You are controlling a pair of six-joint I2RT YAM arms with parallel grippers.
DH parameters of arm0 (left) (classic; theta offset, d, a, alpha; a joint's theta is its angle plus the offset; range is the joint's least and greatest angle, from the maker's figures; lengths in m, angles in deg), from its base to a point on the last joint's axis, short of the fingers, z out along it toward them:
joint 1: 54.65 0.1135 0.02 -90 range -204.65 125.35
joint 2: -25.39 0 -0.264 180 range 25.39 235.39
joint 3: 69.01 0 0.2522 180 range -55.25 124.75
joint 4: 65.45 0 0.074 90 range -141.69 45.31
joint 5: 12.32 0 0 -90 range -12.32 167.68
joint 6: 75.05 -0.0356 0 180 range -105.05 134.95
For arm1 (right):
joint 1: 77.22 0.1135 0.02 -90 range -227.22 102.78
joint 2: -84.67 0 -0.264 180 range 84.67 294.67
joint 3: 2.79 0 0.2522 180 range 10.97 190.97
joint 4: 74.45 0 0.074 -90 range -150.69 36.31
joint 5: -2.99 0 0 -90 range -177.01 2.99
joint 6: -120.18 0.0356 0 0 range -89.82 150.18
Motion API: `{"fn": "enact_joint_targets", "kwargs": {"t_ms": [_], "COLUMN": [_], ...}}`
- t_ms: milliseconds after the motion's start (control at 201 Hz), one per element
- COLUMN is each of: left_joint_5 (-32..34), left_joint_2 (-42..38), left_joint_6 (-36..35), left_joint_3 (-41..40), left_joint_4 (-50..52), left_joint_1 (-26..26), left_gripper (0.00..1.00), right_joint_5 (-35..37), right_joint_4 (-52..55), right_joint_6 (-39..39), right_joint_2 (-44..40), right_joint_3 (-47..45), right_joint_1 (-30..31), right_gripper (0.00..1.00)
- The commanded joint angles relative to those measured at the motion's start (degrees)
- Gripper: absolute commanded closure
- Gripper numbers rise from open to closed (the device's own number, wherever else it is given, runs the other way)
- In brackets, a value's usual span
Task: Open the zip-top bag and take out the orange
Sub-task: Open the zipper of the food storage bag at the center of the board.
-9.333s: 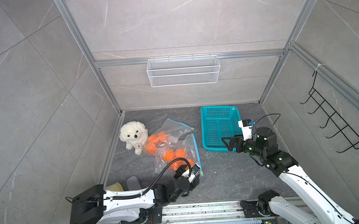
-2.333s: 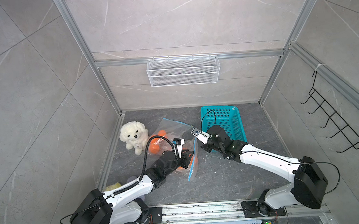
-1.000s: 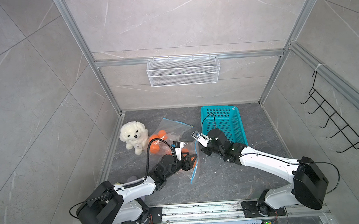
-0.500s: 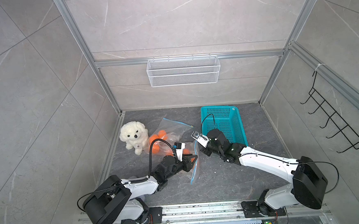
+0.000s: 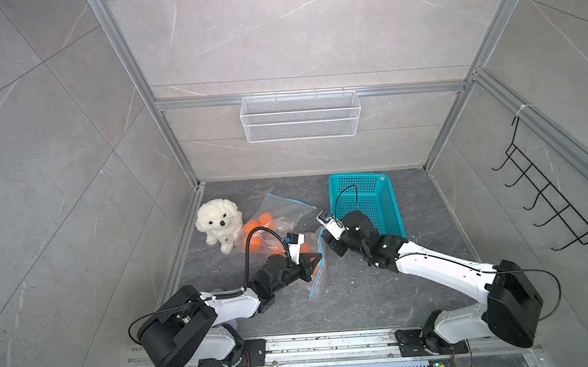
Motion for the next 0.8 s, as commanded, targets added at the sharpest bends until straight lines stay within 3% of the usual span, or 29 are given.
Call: {"fn": "enact_joint_targets", "kwargs": {"t_ms": [0, 144, 279, 438, 687, 791], "left_joint_5": [-0.03, 0.16, -1.93, -2.33, -2.46, -2.68], "left_joint_2": [-2.97, -4.55, -4.61, -5.98, -9.13, -11.53], "left_joint_6": [-1.14, -1.26, -0.96, -1.25, -1.39, -1.35], "left_joint_3": [0.57, 0.63, 1.05, 0.36, -0.76, -1.39], "left_joint_4": [0.33, 1.10, 0.81, 1.28, 2.80, 3.77], "left_joint_1": [0.20, 0.20, 0.21, 0.21, 0.23, 0.20], "left_gripper": [1.00, 1.00, 1.00, 1.00, 1.00, 1.00], "right_joint_5": [-4.75, -10.27, -15.66, -11.63, -8.41, -7.79], "right_joint_4": [0.52, -1.41, -5.69, -7.02, -7.17, -6.79], "right_joint_6": [8.57, 13.36, 15.55, 15.74, 15.48, 15.24], "right_joint_2": [-5.72, -9.96, -7.43, -2.64, 0.16, 0.49], "right_joint_3": [-3.49, -9.28, -10.61, -8.43, -6.80, -6.70], "right_joint_1": [0.76, 2.66, 4.03, 4.25, 4.27, 4.27], "right_gripper": [0.28, 0.27, 0.39, 0.50, 0.83, 0.90]}}
